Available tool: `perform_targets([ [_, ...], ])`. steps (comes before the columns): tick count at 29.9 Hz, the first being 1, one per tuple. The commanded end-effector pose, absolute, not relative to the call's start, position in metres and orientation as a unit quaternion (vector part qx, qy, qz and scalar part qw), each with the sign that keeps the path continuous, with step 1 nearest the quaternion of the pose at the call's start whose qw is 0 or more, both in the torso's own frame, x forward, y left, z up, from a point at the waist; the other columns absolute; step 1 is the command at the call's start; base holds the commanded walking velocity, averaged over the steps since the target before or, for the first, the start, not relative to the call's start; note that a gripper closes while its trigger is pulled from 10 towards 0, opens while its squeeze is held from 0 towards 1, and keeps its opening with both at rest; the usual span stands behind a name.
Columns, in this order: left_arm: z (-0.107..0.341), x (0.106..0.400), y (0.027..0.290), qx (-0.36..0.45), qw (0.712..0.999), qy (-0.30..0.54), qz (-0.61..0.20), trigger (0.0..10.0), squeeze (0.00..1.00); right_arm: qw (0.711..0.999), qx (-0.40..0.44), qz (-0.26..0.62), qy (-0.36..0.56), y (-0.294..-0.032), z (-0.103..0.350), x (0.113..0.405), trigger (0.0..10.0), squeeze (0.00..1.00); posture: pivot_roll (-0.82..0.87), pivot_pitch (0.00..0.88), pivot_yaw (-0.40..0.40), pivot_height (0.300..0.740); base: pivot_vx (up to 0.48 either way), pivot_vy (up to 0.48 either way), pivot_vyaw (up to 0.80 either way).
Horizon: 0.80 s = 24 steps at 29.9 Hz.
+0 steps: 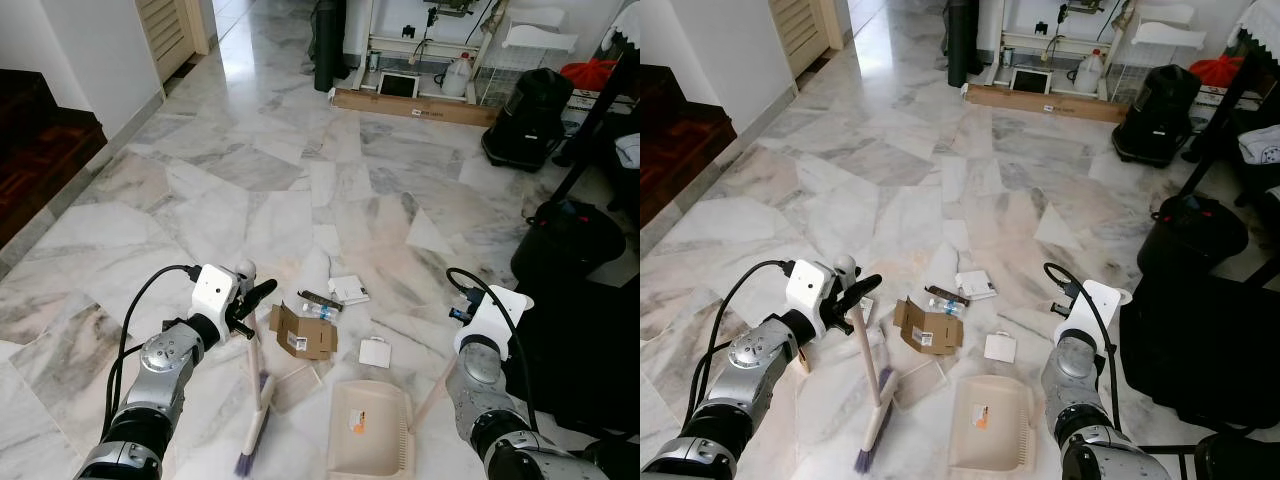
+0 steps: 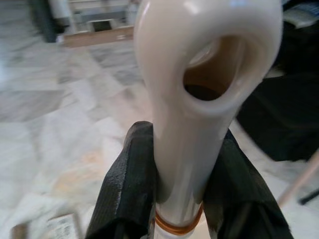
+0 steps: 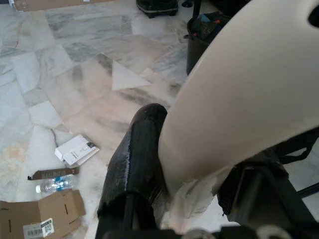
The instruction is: Sweep floor
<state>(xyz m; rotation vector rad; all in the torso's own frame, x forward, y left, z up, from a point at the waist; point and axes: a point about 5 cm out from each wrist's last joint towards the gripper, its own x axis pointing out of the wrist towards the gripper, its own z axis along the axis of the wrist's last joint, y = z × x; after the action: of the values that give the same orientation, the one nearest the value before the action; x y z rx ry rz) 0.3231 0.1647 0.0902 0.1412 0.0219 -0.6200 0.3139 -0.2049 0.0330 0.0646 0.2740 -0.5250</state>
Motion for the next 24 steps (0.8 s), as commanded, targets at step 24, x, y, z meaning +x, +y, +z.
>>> perform_targets([
  [24, 0.16, 0.322, 0.157, -0.028, 0.935, -0.072, -0.346, 10.0, 0.0, 0.953, 0.024, -0.254, 0.166, -0.202, 0.023, 0.308, 10.0, 0.0, 0.05, 0.067, -0.038, 0.74, 0.0, 0.0, 0.0],
])
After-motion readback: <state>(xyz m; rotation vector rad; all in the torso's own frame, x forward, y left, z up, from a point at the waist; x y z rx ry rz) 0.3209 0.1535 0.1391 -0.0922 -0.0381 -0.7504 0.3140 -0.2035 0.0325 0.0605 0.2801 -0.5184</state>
